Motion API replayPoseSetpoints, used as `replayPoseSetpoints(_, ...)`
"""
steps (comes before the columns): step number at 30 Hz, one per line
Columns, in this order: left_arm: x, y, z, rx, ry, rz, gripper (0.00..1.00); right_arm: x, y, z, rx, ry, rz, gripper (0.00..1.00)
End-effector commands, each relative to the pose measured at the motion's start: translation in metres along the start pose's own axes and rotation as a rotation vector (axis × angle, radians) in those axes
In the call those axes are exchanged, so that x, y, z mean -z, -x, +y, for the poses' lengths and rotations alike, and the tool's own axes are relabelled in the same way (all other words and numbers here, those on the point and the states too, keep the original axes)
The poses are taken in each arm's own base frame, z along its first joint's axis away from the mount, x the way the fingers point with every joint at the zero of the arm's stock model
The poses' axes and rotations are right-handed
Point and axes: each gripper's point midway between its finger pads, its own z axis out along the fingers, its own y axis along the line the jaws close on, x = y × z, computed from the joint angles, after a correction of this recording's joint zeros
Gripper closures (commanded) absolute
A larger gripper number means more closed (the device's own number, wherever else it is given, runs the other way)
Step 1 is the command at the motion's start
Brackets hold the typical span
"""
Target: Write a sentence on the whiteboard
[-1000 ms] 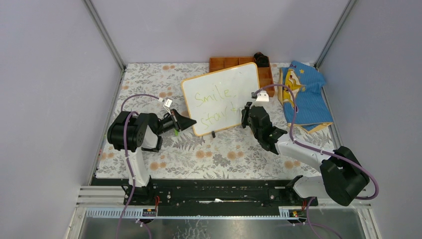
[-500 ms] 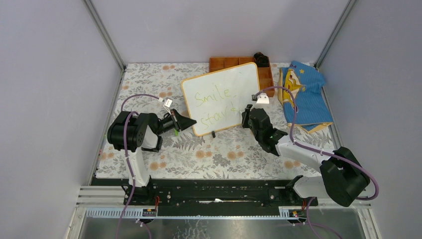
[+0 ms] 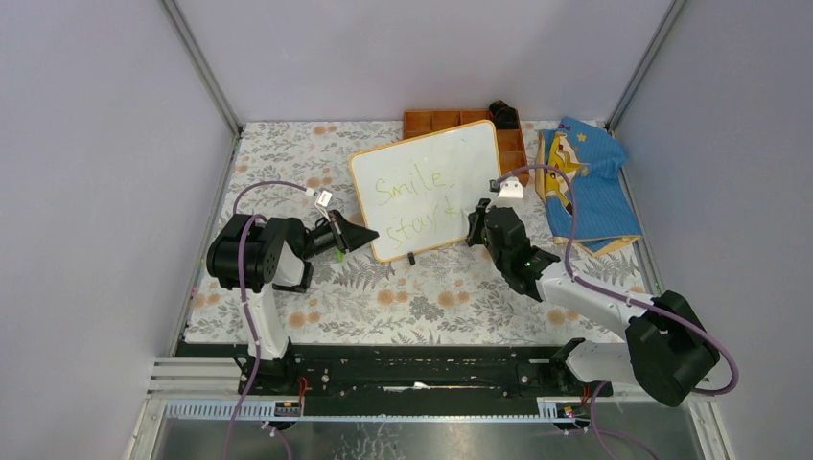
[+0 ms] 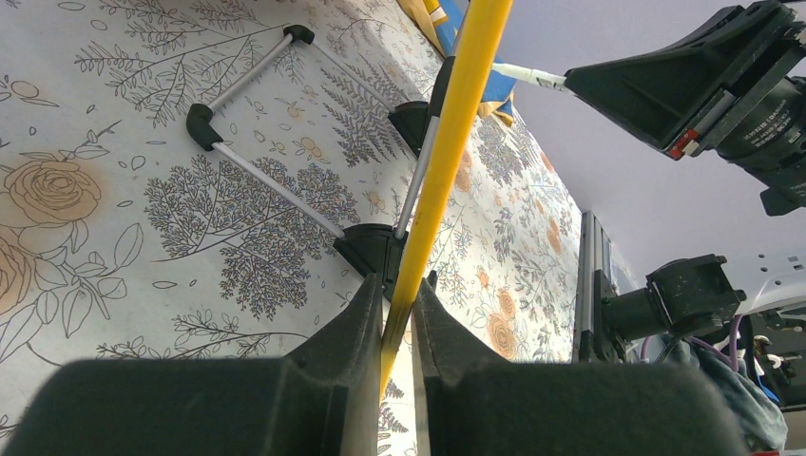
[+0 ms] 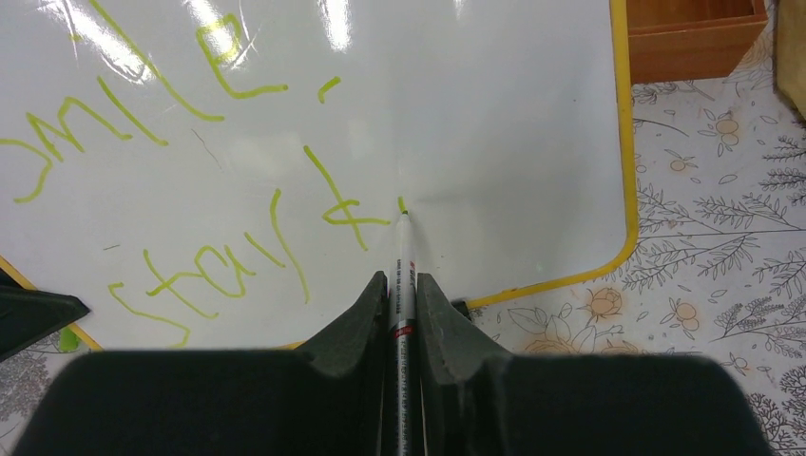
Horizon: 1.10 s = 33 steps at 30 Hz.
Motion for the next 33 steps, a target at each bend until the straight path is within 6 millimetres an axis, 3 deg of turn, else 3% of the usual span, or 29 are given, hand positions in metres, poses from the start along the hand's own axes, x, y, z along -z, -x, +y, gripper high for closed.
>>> replayPoseSetpoints(1, 0.001, -0.012, 0.016, 0.059, 0.073, 0.025, 1.00, -0.005, 0.037, 0.005, -0.029, -0.009, -0.088, 1.00)
replayPoseSetpoints(13, 0.001, -0.012, 0.016, 0.060, 0.072, 0.027, 1.00, -0.013, 0.043, 0.002, -0.028, -0.028, -0.096, 1.00)
replayPoseSetpoints(33, 0.001, -0.012, 0.016, 0.061, 0.073, 0.028, 1.00, -0.011, -0.003, -0.015, -0.040, -0.048, 0.000, 1.00)
